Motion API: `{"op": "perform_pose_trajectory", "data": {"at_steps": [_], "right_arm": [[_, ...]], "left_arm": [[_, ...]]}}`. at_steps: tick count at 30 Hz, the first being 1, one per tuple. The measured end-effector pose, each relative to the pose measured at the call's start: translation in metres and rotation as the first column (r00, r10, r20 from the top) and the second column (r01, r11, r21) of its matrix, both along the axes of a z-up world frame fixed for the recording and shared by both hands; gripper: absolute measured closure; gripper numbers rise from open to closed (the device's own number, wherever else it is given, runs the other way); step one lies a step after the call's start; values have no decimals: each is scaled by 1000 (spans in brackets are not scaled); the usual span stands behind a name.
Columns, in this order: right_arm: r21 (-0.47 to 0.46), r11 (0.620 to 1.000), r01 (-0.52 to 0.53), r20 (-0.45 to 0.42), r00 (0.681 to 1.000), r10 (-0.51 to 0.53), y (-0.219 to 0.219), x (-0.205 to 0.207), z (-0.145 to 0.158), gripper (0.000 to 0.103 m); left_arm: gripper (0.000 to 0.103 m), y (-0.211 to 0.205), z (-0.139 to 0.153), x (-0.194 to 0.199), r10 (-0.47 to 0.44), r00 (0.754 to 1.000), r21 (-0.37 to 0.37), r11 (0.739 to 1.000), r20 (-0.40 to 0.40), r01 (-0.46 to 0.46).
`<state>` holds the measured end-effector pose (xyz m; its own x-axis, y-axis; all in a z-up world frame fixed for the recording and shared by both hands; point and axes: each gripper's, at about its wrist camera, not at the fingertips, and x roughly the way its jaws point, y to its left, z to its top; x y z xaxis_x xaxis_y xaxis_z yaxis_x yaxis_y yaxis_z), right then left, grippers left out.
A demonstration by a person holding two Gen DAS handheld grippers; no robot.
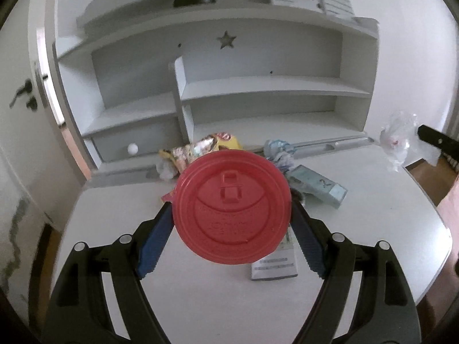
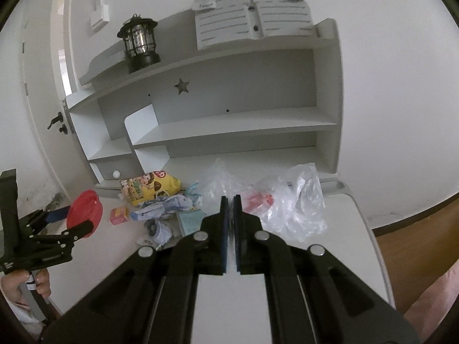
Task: Collect trash
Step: 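Carry the red lid to the bin and open the left tool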
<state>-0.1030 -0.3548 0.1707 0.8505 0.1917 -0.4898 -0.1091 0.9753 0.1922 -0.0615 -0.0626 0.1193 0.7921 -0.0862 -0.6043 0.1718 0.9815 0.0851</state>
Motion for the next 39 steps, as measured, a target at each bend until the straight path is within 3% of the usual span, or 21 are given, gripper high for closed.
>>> {"op": "perform_pose_trajectory", "data": {"at_steps": [7, 10, 13, 15, 19, 21, 22, 25, 26, 29, 31, 33, 35, 39], "right_arm": [[-18, 998, 52, 26, 998, -51, -28, -44, 17, 99], [-32, 994, 102, 52, 994, -101, -49, -75, 30, 99], [-47, 984, 172, 73, 983, -168, -71, -115, 40, 99], [-50, 974, 219, 83, 973, -215, -86, -145, 45, 99], [-102, 948, 302, 69, 953, -296, -113, -207, 47, 99], [-124, 934, 335, 39, 942, -332, -127, -231, 39, 99], [-126, 928, 352, 18, 936, -352, -135, -243, 33, 99], [-95, 920, 381, -69, 919, -388, -155, -265, 4, 99], [-89, 916, 391, -105, 911, -399, -160, -270, -11, 99], [-35, 911, 412, -230, 883, -408, -177, -275, -64, 99], [46, 904, 425, -334, 860, -387, -190, -273, -109, 99], [178, 873, 453, -473, 818, -328, -207, -269, -171, 99], [246, 831, 499, -579, 763, -287, -220, -267, -225, 99], [282, 773, 569, -685, 683, -253, -232, -268, -290, 99]], "left_arm": [[24, -47, 4, -20, -91, 996, 27, 996, 22, 90], [24, -79, 11, -33, -169, 985, 17, 985, 34, 169], [24, -128, 19, -57, -279, 958, 18, 960, 66, 279], [24, -170, 23, -82, -383, 920, 33, 924, 86, 382], [24, -243, 19, -139, -588, 807, 14, 809, 57, 588], [24, -276, 3, -170, -689, 725, -22, 725, -6, 689], [24, -291, -9, -185, -729, 683, -33, 684, -48, 728], [24, -320, -51, -212, -796, 579, -80, 598, -178, 797], [24, -333, -76, -221, -813, 526, -96, 561, -250, 822], [24, -359, -142, -237, -806, 429, -105, 508, -407, 855], [24, -372, -186, -239, -773, 402, -94, 506, -491, 857], [24, -386, -233, -230, -717, 415, -48, 528, -560, 848], [24, -395, -281, -216, -648, 419, -10, 550, -636, 835], [24, -396, -326, -194, -554, 400, -68, 642, -730, 764]]}}
